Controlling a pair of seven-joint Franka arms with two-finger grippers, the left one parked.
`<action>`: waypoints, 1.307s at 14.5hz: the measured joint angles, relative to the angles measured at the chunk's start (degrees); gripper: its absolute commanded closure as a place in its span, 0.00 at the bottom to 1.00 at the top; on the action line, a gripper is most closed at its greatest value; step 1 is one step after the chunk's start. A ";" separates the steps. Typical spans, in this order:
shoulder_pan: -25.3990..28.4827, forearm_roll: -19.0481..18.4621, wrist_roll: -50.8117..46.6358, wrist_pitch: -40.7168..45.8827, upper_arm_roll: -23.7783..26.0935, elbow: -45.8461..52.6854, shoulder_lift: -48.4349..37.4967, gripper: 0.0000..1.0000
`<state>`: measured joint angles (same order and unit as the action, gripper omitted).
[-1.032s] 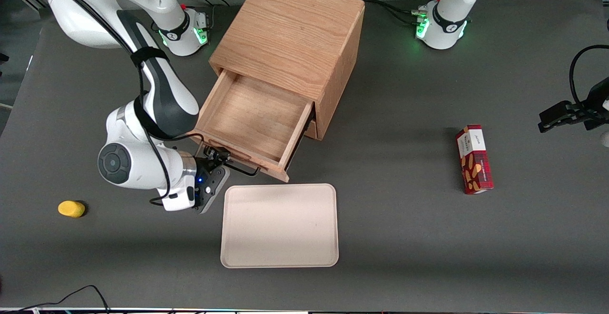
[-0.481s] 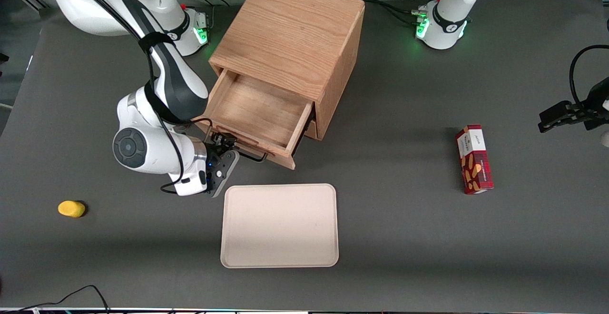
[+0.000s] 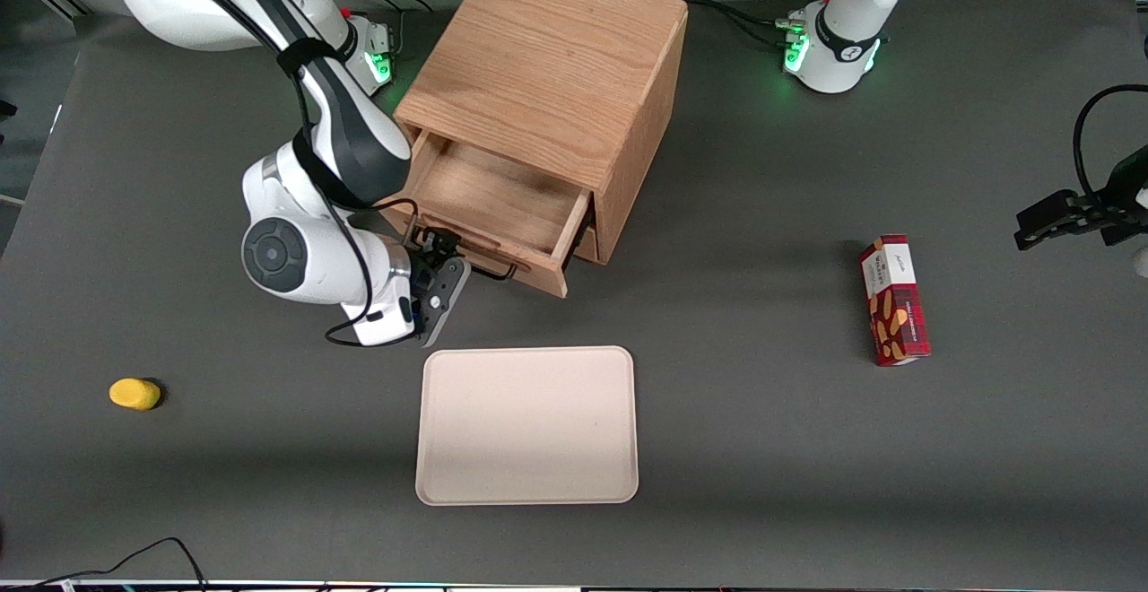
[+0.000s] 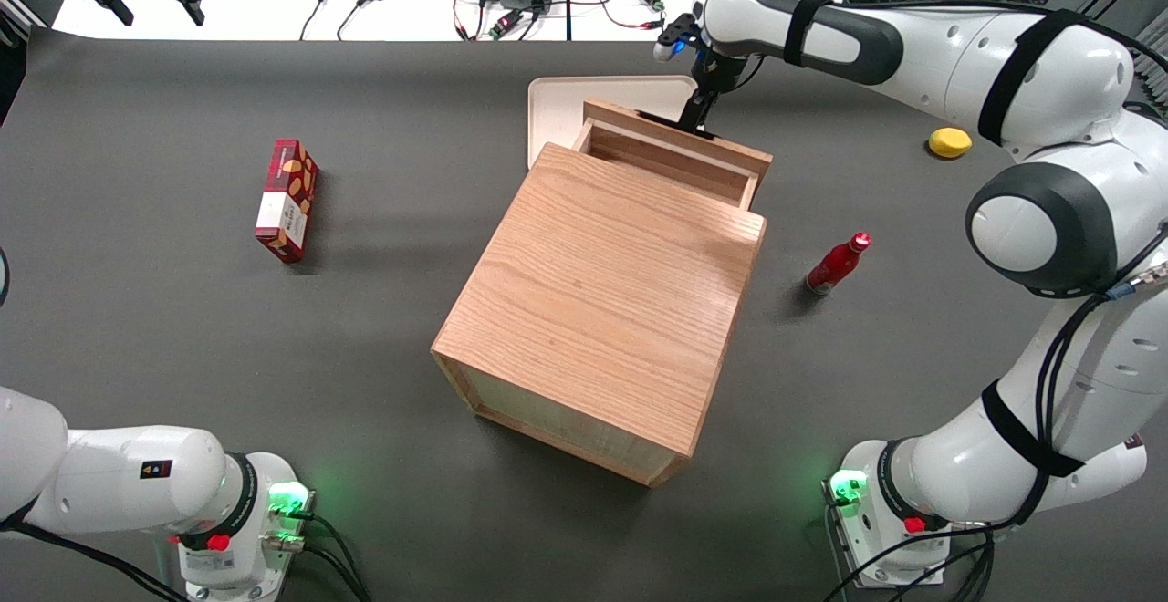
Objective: Close top drawer
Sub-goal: 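Push the open drawer into the cabinet with the right gripper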
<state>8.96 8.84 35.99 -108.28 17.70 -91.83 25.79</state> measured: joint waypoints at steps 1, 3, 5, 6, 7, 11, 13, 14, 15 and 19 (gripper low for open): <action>0.05 0.00 -0.14 -0.05 0.44 -0.64 -0.36 0.00; 0.15 0.00 -0.29 -0.25 1.04 -1.60 -0.98 0.00; 0.16 0.00 -0.36 -0.51 1.60 -2.61 -1.60 0.00; 0.17 0.00 -0.42 -0.59 1.84 -3.04 -1.88 0.00; 0.17 0.00 -0.58 -0.66 2.13 -3.49 -2.13 0.00; 0.28 0.00 -2.60 -0.87 4.12 -5.21 -3.09 0.00; 0.35 0.00 -2.90 -0.94 4.70 -5.78 -3.27 0.00; 0.36 0.00 -2.90 -0.94 4.92 -5.96 -3.37 0.00; 0.36 0.00 -2.91 -0.94 5.12 -6.23 -3.55 0.00; 0.47 0.00 -3.32 -0.99 6.17 -8.01 -4.81 0.00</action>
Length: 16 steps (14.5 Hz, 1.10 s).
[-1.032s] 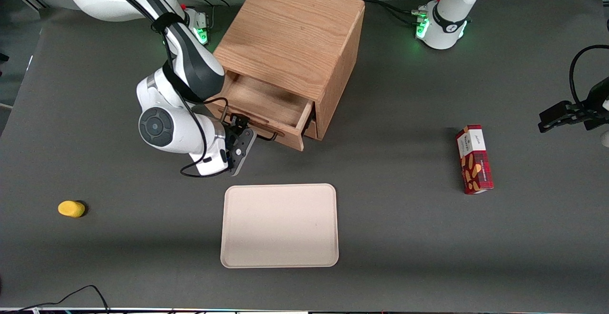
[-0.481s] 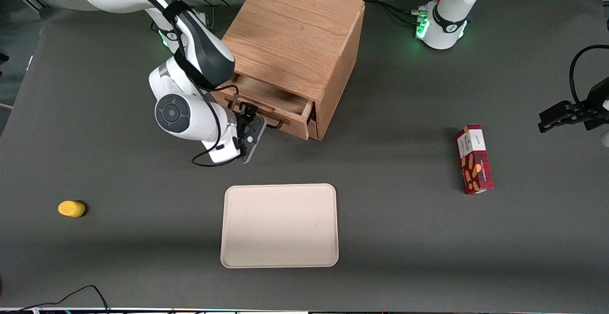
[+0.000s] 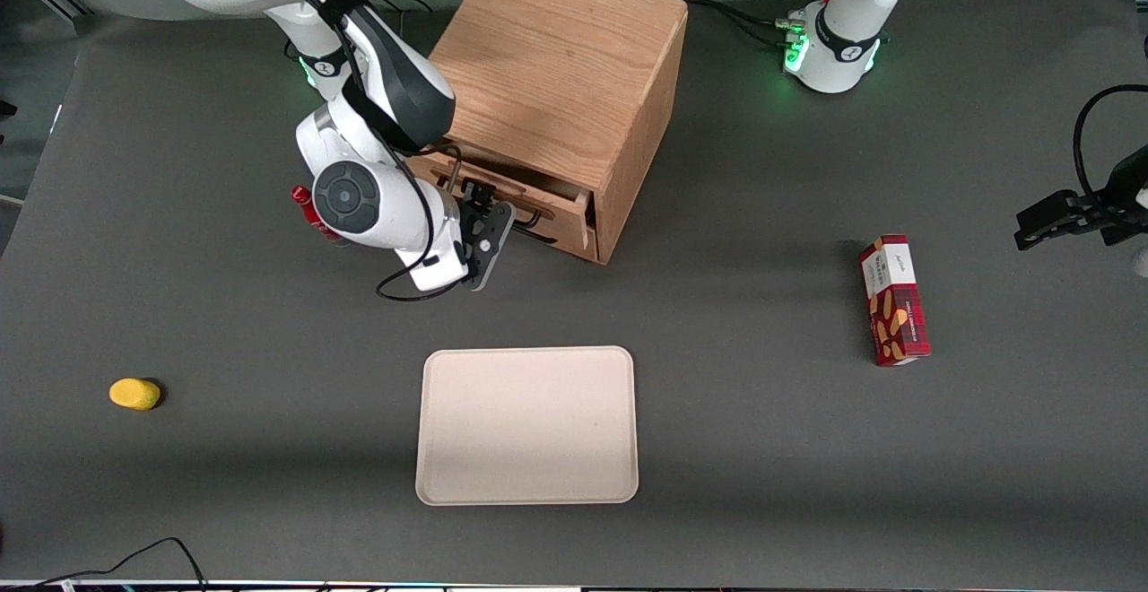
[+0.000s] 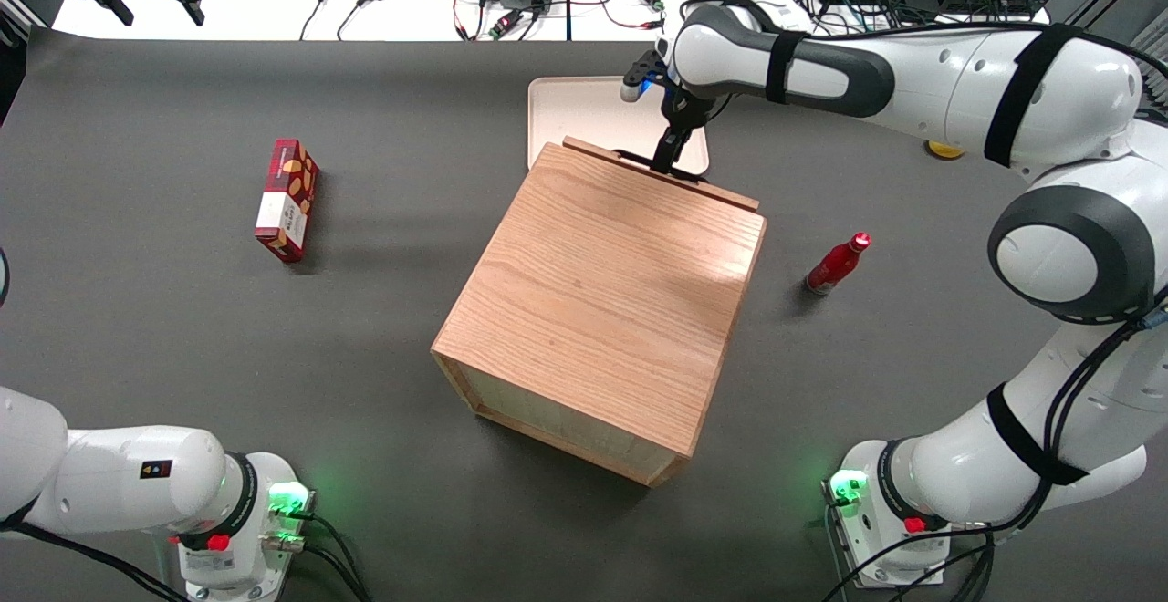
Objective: Close top drawer
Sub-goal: 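Press the drawer front flush with the cabinet using the right gripper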
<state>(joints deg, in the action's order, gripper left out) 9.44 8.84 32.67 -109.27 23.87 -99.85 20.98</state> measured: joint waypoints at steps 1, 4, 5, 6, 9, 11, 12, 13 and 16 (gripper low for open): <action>0.10 0.00 -0.23 -0.03 0.23 -0.43 -0.31 0.00; 0.17 -0.01 -1.18 -0.15 1.35 -1.63 -1.16 0.00; 0.16 -0.06 -1.27 -0.42 1.47 -1.87 -1.37 0.00; 0.13 -0.07 -1.30 -0.65 1.46 -2.09 -1.52 0.00; 0.12 -0.12 -1.41 -0.87 1.53 -2.31 -1.73 0.00; 0.12 -0.19 -1.48 -1.07 1.56 -2.48 -1.90 0.00; 0.12 -0.21 -1.56 -1.15 1.56 -2.56 -1.97 0.00; 0.12 -0.22 -1.65 -1.21 1.56 -2.63 -2.04 0.00; 0.12 -0.26 -1.79 -1.22 1.58 -2.69 -2.12 0.00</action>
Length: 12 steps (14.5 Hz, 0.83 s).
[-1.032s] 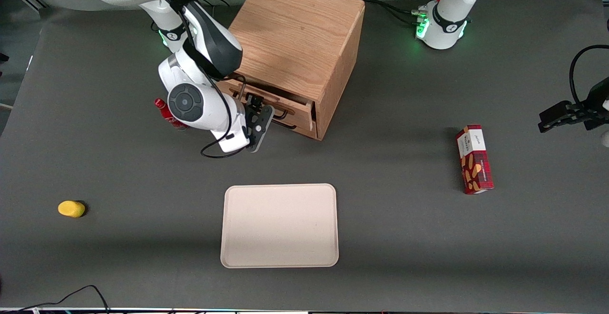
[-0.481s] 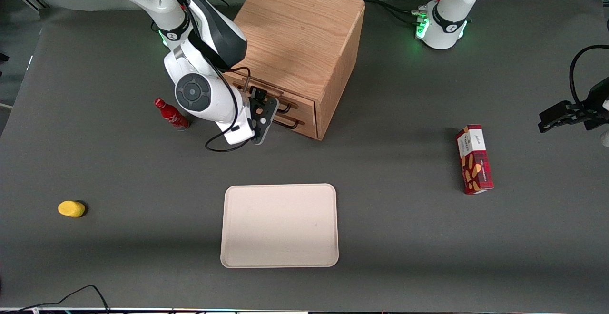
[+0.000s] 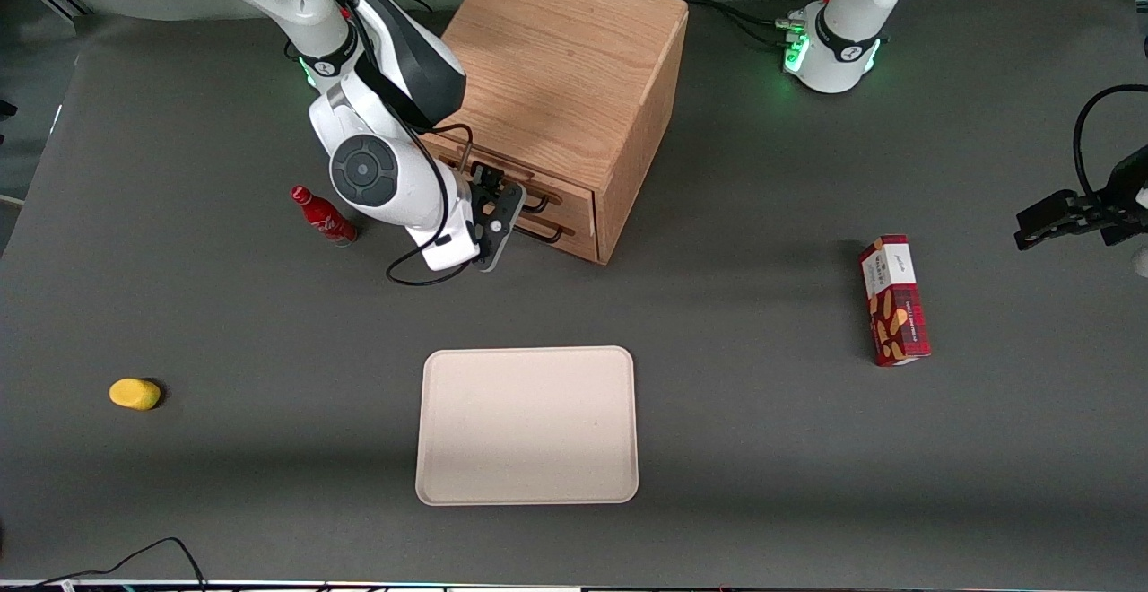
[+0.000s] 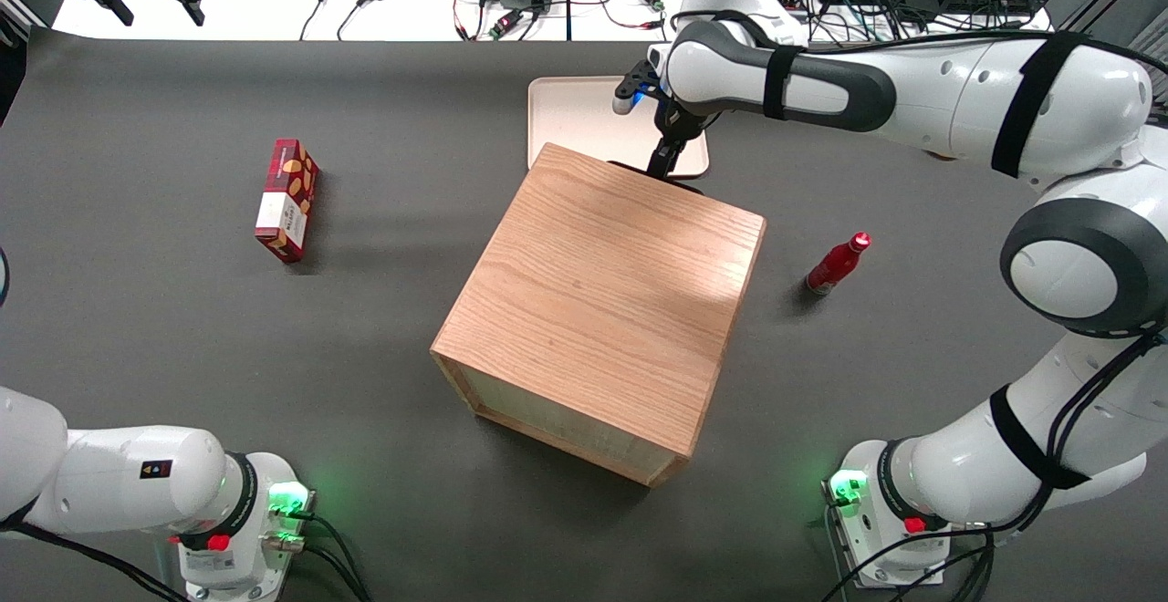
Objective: Close top drawer
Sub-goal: 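Press the drawer front flush with the cabinet using the right gripper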
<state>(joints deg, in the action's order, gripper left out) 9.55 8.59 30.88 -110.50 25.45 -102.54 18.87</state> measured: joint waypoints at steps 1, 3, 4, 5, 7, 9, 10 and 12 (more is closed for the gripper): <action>0.00 -0.06 -0.03 0.00 0.04 0.00 -0.03 0.00; 0.00 -0.16 -0.07 0.00 0.11 -0.01 -0.09 0.00; 0.00 -0.18 -0.08 0.00 0.12 -0.02 -0.12 0.00; 0.00 -0.20 -0.10 0.00 0.13 -0.03 -0.14 0.00; 0.00 -0.19 -0.11 0.01 0.15 -0.03 -0.17 0.00; -0.01 -0.15 -0.11 0.16 0.16 -0.03 -0.30 0.00; -0.02 -0.15 -0.11 0.27 0.16 -0.03 -0.46 0.00; -0.03 -0.15 -0.11 0.41 0.16 -0.03 -0.75 0.00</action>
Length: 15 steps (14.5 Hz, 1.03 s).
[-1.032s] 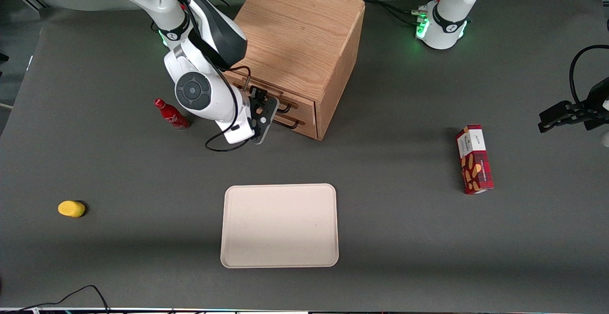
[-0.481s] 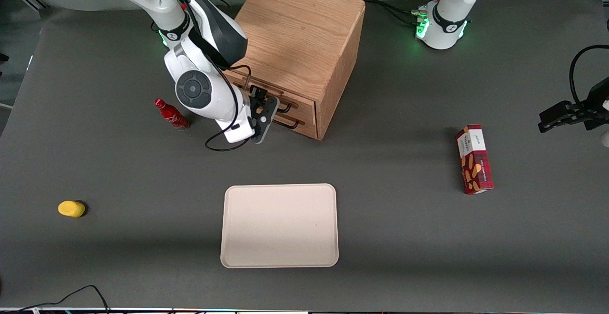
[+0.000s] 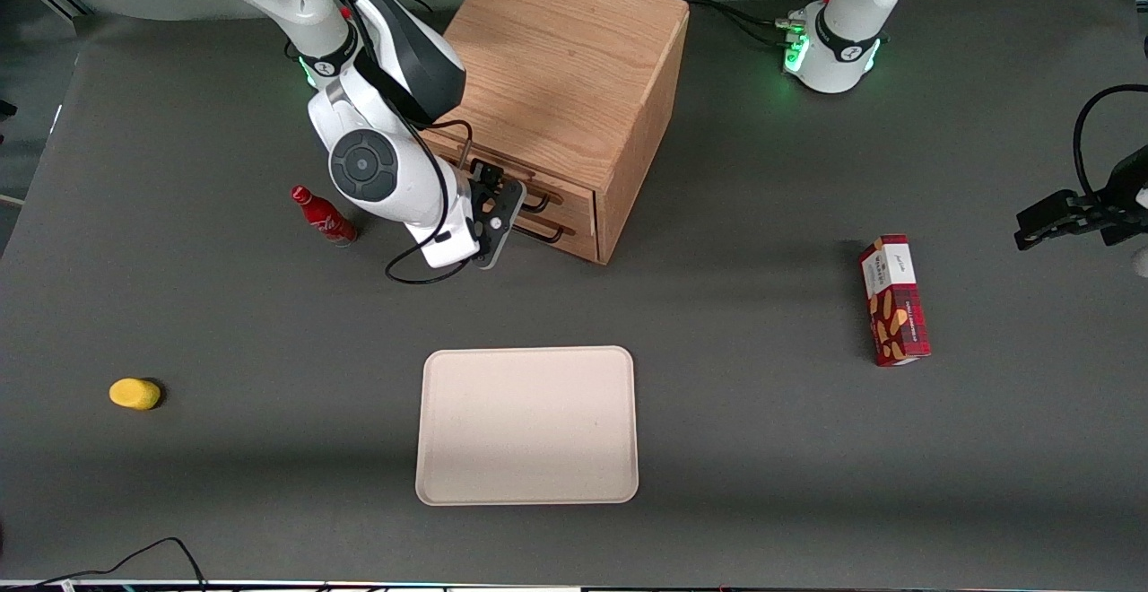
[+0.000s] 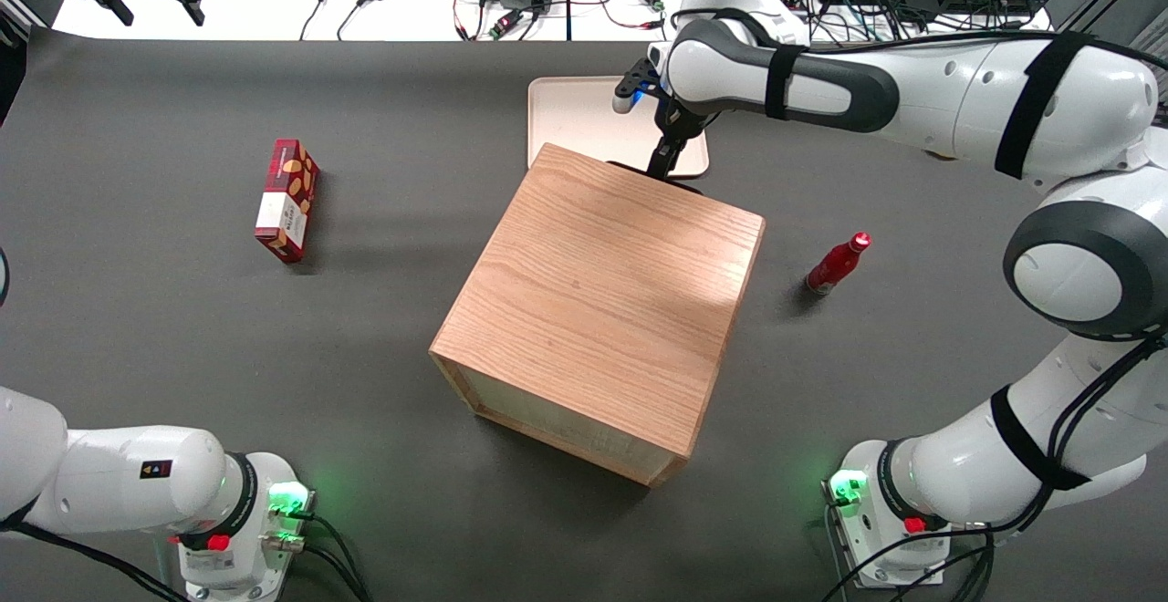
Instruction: Close top drawer
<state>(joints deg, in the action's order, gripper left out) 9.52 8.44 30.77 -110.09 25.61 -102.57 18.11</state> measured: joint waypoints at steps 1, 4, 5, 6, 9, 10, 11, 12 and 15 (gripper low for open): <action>0.00 0.01 0.00 0.03 0.00 0.00 -0.08 0.00; -0.02 1.63 0.00 1.41 0.05 0.21 -0.20 0.00; -0.07 1.93 0.00 1.88 0.05 0.45 -0.32 0.00; -0.12 2.27 0.00 2.70 0.08 0.71 -0.61 0.00; -0.24 2.37 0.00 3.72 0.09 1.33 -0.97 0.00; -0.29 2.41 0.00 4.52 0.09 1.81 -1.03 0.00; -0.31 2.47 0.00 5.30 0.09 2.30 -1.16 0.00; -0.32 2.59 0.00 6.08 0.10 2.82 -1.31 0.00; -0.39 4.47 0.00 10.31 0.24 5.22 -1.80 0.00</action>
<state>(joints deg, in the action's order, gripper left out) 9.13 12.91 30.77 -99.78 25.84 -97.35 16.32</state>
